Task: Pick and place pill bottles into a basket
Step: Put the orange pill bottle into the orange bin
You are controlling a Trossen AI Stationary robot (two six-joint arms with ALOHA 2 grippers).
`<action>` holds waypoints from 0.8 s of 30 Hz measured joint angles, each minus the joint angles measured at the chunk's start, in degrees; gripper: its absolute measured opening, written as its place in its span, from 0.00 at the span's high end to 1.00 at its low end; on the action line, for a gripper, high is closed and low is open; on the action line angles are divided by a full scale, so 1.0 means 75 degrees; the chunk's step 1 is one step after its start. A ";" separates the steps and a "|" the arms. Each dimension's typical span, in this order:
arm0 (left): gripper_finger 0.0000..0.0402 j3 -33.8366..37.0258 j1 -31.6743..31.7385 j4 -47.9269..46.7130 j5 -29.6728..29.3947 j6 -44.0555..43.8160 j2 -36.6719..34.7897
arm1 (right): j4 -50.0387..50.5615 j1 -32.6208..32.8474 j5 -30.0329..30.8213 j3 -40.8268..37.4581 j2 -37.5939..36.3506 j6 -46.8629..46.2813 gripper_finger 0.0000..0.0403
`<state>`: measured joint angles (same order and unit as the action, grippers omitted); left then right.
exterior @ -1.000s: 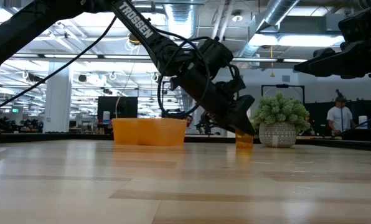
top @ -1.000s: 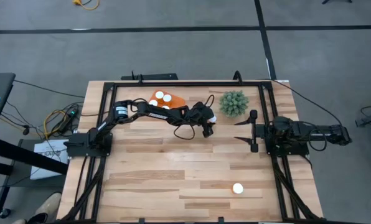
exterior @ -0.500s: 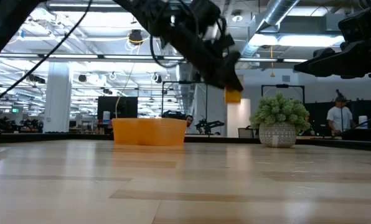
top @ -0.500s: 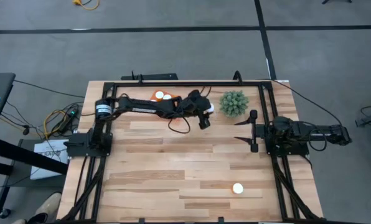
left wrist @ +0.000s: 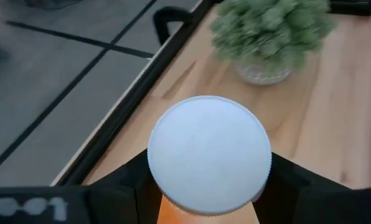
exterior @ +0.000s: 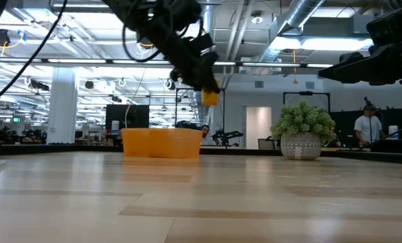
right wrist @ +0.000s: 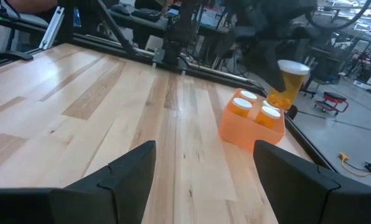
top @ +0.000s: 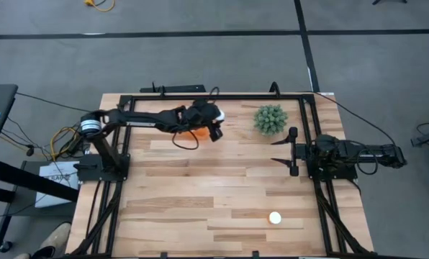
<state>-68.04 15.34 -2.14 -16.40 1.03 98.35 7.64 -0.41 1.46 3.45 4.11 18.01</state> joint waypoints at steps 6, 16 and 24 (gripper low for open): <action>0.55 0.1224 0.0451 0.1127 -0.0052 -0.0391 -0.0504 | 0.0000 0.0001 0.0002 0.0002 0.0001 0.0001 0.34; 0.55 0.1891 0.0975 0.1592 0.0754 -0.1082 -0.0485 | 0.0003 0.0001 0.0005 0.0002 0.0001 0.0001 0.34; 0.55 0.2405 0.1004 0.1747 0.0743 -0.1538 -0.0485 | 0.0004 0.0000 0.0005 0.0001 0.0001 0.0001 0.34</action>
<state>-50.01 22.87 10.96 -10.83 -10.51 94.72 7.67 -0.41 1.50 3.46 4.12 18.02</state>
